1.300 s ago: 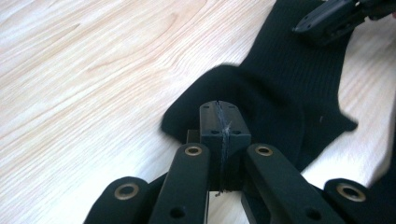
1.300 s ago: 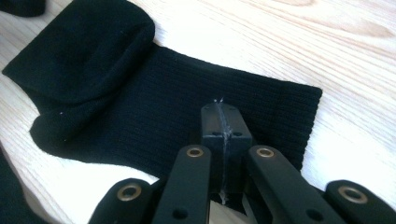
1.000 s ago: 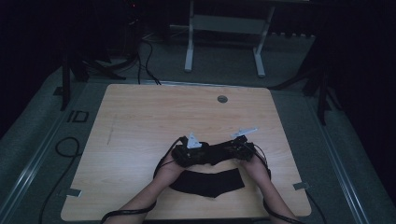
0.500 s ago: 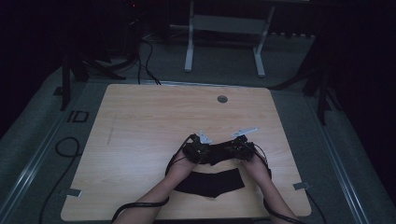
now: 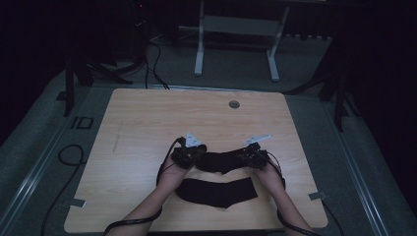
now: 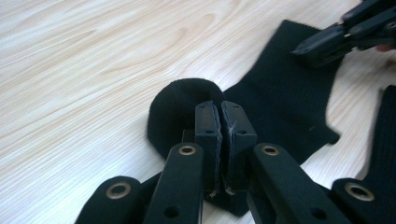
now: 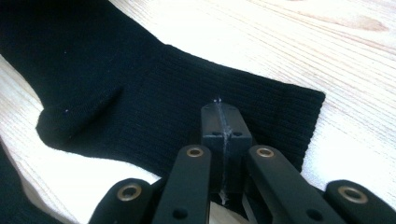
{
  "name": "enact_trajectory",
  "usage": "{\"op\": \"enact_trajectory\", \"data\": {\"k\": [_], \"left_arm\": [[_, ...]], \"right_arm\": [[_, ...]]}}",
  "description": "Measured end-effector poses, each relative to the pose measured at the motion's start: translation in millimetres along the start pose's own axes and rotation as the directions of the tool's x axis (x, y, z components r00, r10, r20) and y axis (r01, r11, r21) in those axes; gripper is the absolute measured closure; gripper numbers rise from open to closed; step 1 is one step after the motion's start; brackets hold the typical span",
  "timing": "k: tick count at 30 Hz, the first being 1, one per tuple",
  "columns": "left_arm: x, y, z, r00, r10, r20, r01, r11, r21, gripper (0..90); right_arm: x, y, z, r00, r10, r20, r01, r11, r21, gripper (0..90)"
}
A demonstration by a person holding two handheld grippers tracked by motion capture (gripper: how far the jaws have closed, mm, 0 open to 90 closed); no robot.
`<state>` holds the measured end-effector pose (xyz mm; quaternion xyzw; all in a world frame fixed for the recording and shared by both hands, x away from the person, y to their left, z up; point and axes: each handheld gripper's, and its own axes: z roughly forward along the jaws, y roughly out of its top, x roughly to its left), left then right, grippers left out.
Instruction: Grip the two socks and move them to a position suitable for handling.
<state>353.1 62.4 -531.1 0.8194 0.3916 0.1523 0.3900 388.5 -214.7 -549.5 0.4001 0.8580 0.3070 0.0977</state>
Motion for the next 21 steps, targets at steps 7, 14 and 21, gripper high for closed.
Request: {"op": "enact_trajectory", "data": {"k": [7,14,21], "left_arm": [[18.1,-25.4,-10.3,0.9976,-0.068,-0.013,0.068,0.9973,0.027,85.9],[27.5,-44.9,-15.6,0.9936,-0.110,-0.025,0.112,0.9923,0.053,80.0],[37.5,-54.6,-26.8,0.9865,-0.162,-0.023,0.163,0.9852,0.053,65.2]], "right_arm": [[2.2,-2.4,-1.0,1.0000,0.000,0.004,0.000,1.000,-0.008,88.7],[2.3,-3.8,-1.7,0.9999,0.006,-0.010,-0.006,1.000,-0.013,83.8],[5.0,0.0,-5.2,0.9994,-0.015,-0.031,0.015,1.000,-0.011,66.2]]}}
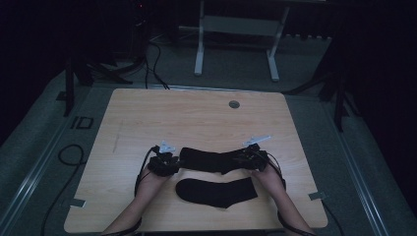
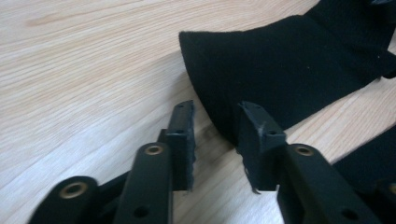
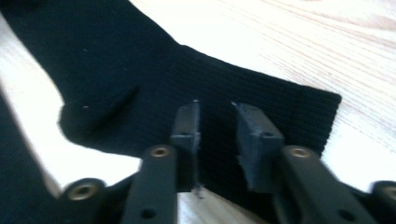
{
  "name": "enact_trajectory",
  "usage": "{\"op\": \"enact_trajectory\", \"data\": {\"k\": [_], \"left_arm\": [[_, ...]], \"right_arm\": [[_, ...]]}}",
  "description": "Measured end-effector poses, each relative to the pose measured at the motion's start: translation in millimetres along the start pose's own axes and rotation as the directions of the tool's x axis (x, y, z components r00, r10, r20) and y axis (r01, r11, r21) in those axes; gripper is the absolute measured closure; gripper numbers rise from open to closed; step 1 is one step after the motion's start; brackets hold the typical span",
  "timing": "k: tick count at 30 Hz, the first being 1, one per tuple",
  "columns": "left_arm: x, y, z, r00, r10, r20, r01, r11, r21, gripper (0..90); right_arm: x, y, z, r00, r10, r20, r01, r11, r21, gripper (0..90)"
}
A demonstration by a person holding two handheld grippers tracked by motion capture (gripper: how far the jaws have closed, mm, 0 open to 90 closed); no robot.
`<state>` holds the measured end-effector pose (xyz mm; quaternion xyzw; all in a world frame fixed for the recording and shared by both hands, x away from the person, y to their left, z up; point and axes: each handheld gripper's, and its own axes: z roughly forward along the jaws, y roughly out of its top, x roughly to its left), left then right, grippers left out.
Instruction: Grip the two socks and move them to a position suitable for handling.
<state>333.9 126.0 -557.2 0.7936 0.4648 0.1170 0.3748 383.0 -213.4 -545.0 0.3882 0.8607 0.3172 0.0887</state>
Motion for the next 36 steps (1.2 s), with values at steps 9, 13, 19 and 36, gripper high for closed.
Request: {"op": "enact_trajectory", "data": {"k": [9,13,19,36], "left_arm": [[14.8,-8.1,-17.1,0.9980,-0.032,-0.054,0.032,0.9995,0.003,42.8],[25.7,-15.9,-23.1,0.9968,-0.062,-0.050,0.062,0.9980,-0.005,41.0],[13.3,-20.0,-35.3,0.9985,-0.029,0.046,0.029,0.9995,-0.011,43.9],[-22.5,-31.5,-19.7,0.9865,0.043,0.158,-0.053,0.9965,0.065,52.7]], "right_arm": [[3.4,-0.9,-29.0,0.9999,-0.002,-0.010,0.002,0.998,-0.056,61.8],[13.7,-13.0,-32.7,0.9990,-0.037,-0.023,0.036,0.999,-0.038,60.3],[13.7,-30.5,-36.9,0.9993,-0.028,-0.024,0.027,0.999,-0.029,59.5],[22.1,-72.2,-51.4,0.9996,0.000,-0.027,0.000,1.000,-0.010,56.2]]}}
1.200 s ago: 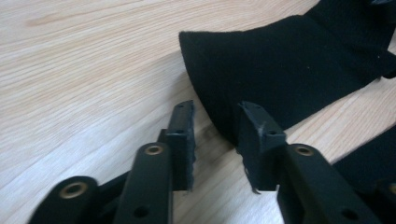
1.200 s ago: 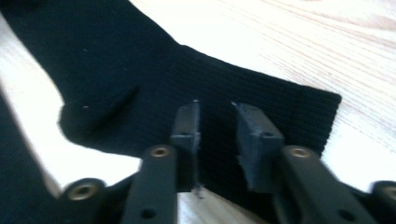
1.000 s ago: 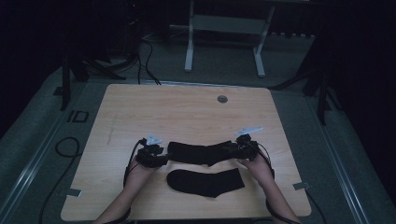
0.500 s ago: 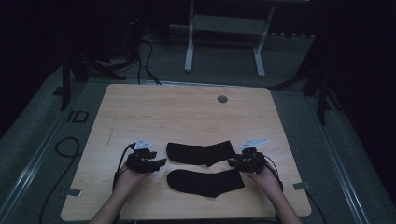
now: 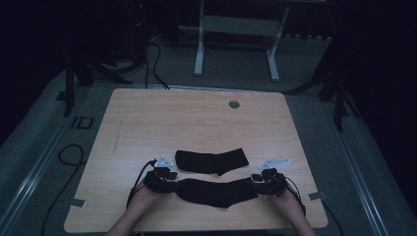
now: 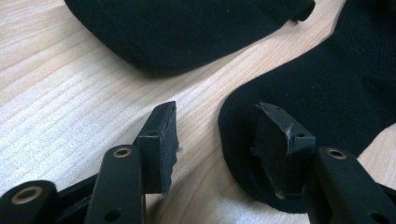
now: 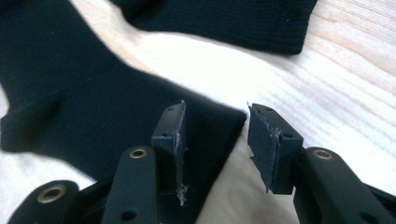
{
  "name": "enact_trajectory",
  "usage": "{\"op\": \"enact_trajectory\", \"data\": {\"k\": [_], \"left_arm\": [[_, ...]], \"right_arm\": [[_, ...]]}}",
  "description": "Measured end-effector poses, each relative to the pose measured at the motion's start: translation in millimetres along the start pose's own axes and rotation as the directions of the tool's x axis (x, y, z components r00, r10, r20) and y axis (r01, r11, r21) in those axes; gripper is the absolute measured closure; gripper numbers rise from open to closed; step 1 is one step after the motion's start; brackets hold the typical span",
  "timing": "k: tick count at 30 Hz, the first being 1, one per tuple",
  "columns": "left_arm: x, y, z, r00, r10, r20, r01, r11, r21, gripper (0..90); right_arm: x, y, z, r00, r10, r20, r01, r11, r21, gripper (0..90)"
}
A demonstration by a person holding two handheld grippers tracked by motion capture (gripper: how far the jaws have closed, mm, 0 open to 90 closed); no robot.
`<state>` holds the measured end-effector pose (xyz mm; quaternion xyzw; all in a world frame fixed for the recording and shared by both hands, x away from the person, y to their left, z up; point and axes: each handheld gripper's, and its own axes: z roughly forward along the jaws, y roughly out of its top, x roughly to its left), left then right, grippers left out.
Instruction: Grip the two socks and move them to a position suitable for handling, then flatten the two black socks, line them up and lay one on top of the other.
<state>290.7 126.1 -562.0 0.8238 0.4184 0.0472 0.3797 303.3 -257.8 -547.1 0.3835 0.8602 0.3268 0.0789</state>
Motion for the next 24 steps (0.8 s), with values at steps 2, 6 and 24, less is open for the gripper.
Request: {"op": "enact_trajectory", "data": {"k": [2,6,24], "left_arm": [[-2.2,0.0,1.1,0.9999,0.011,0.000,-0.011,0.9999,0.008,53.6],[-5.3,-0.8,1.5,0.9995,0.031,-0.002,-0.030,0.9994,0.015,59.3],[-8.5,7.1,-23.2,0.9981,0.055,0.026,-0.054,0.9980,-0.033,90.0]], "right_arm": [[3.1,-1.9,-1.2,0.9999,-0.012,0.004,0.012,1.000,0.006,57.1],[9.7,-4.7,0.5,0.9985,-0.046,0.030,0.045,0.998,0.037,59.5],[19.8,11.9,-25.8,0.9981,-0.058,0.020,0.059,0.996,-0.064,84.0]]}}
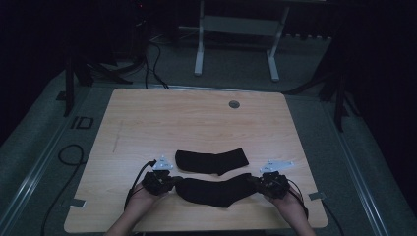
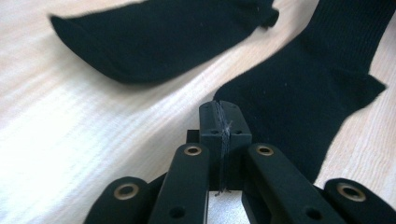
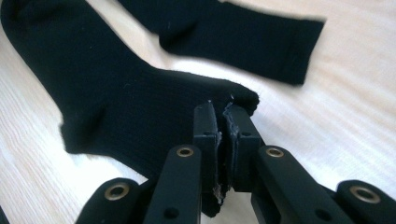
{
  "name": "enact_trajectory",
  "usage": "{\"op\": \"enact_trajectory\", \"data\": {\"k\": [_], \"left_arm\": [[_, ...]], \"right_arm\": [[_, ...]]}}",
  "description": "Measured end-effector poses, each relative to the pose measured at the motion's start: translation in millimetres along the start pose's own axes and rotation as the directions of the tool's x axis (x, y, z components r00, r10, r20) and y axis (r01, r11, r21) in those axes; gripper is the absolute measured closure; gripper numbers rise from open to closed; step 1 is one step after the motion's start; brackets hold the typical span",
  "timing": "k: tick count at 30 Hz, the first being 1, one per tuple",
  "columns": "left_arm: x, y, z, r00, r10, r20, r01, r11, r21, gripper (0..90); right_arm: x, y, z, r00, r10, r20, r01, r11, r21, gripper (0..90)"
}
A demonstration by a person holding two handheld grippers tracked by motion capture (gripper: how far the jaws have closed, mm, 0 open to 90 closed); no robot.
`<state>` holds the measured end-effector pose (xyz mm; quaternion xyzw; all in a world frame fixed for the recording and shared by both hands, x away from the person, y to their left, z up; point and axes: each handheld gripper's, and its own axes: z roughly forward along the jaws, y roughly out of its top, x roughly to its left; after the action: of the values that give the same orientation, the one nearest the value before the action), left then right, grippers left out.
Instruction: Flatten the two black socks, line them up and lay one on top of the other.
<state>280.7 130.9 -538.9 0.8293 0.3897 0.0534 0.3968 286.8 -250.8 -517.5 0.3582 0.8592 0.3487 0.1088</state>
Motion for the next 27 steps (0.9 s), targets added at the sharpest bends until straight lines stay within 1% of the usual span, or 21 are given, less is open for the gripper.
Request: {"op": "enact_trajectory", "data": {"k": [3,4,5,7,8,12,13,14,15,17,18,19,20,22,23,24,25,26,27], "left_arm": [[2.0,8.3,-9.5,1.0000,0.002,-0.007,-0.002,0.9999,-0.017,90.0],[3.0,11.1,-12.1,0.9998,0.007,-0.018,-0.007,0.9997,-0.021,90.0],[5.2,16.0,-16.3,0.9996,0.008,-0.028,-0.009,0.9996,-0.027,90.0],[10.0,24.6,-23.0,0.9995,-0.003,-0.032,0.002,0.9989,-0.047,90.0],[11.9,29.1,-25.8,0.9992,0.003,-0.041,-0.005,0.9988,-0.049,90.0],[21.0,45.5,-32.0,0.9986,-0.008,-0.052,0.004,0.9978,-0.066,90.0],[23.6,49.1,-31.8,0.9987,-0.006,-0.051,0.003,0.9979,-0.065,90.0],[25.3,52.6,-31.3,0.9981,-0.004,-0.061,0.000,0.9980,-0.063,90.0],[27.5,56.0,-30.2,0.9981,-0.002,-0.062,-0.002,0.9984,-0.057,90.0],[32.6,61.3,-27.3,0.9973,-0.011,-0.073,0.007,0.9984,-0.056,90.0],[35.7,63.5,-25.6,0.9974,-0.010,-0.072,0.006,0.9987,-0.050,90.0],[38.3,65.0,-23.7,0.9968,-0.016,-0.078,0.012,0.9986,-0.052,90.0],[41.4,66.2,-21.7,0.9971,-0.027,-0.071,0.024,0.9985,-0.049,90.0],[46.8,67.7,-16.6,0.9971,-0.029,-0.071,0.026,0.9988,-0.041,90.0],[50.5,68.1,-13.7,0.9970,-0.041,-0.065,0.039,0.9985,-0.037,90.0],[54.7,67.8,-10.3,0.9966,-0.065,-0.051,0.063,0.9972,-0.038,90.0],[58.0,67.5,-6.4,0.9959,-0.075,-0.050,0.073,0.9967,-0.035,90.0],[59.7,67.2,-3.3,0.9959,-0.076,-0.050,0.074,0.9968,-0.028,90.0],[62.2,66.5,1.7,0.9952,-0.078,-0.059,0.076,0.9968,-0.022,90.0]], "right_arm": [[0.1,9.4,-5.3,1.0000,-0.009,0.003,0.009,1.000,-0.022,84.0],[-0.4,13.0,-6.2,0.9999,-0.016,0.002,0.016,1.000,-0.026,84.0],[-0.6,16.0,-7.0,0.9998,-0.019,0.001,0.019,0.999,-0.027,84.0],[-1.9,25.8,-9.3,0.9996,-0.028,0.008,0.028,0.999,-0.044,84.0],[-2.7,30.6,-10.1,0.9993,-0.036,0.012,0.037,0.998,-0.049,84.0],[-9.7,49.0,-11.1,0.9988,-0.041,0.027,0.042,0.997,-0.062,84.0],[-12.5,53.3,-10.3,0.9989,-0.038,0.027,0.040,0.997,-0.063,84.0],[-15.3,57.2,-9.5,0.9989,-0.035,0.029,0.037,0.997,-0.065,84.0],[-18.0,60.9,-8.3,0.9992,-0.029,0.028,0.031,0.997,-0.066,84.0],[-22.7,66.3,-5.3,0.9991,-0.024,0.035,0.026,0.998,-0.061,84.0],[-26.7,69.2,-2.2,0.9993,-0.017,0.035,0.019,0.998,-0.060,84.0],[-29.7,70.8,1.0,0.9994,-0.009,0.034,0.010,0.998,-0.056,84.0],[-32.2,71.8,4.3,0.9994,-0.002,0.035,0.004,0.999,-0.052,84.0],[-36.2,72.8,11.7,0.9993,0.012,0.034,-0.010,0.999,-0.042,84.0],[-37.6,72.8,15.9,0.9991,0.013,0.039,-0.012,0.999,-0.037,84.0],[-39.1,72.4,20.5,0.9989,0.017,0.045,-0.015,1.000,-0.027,84.0],[-41.1,71.6,25.2,0.9988,0.023,0.043,-0.022,1.000,-0.019,84.0],[-43.0,70.6,29.9,0.9985,0.027,0.047,-0.026,1.000,-0.016,84.0],[-44.3,69.9,33.4,0.9983,0.034,0.047,-0.034,0.999,-0.012,84.0]]}}
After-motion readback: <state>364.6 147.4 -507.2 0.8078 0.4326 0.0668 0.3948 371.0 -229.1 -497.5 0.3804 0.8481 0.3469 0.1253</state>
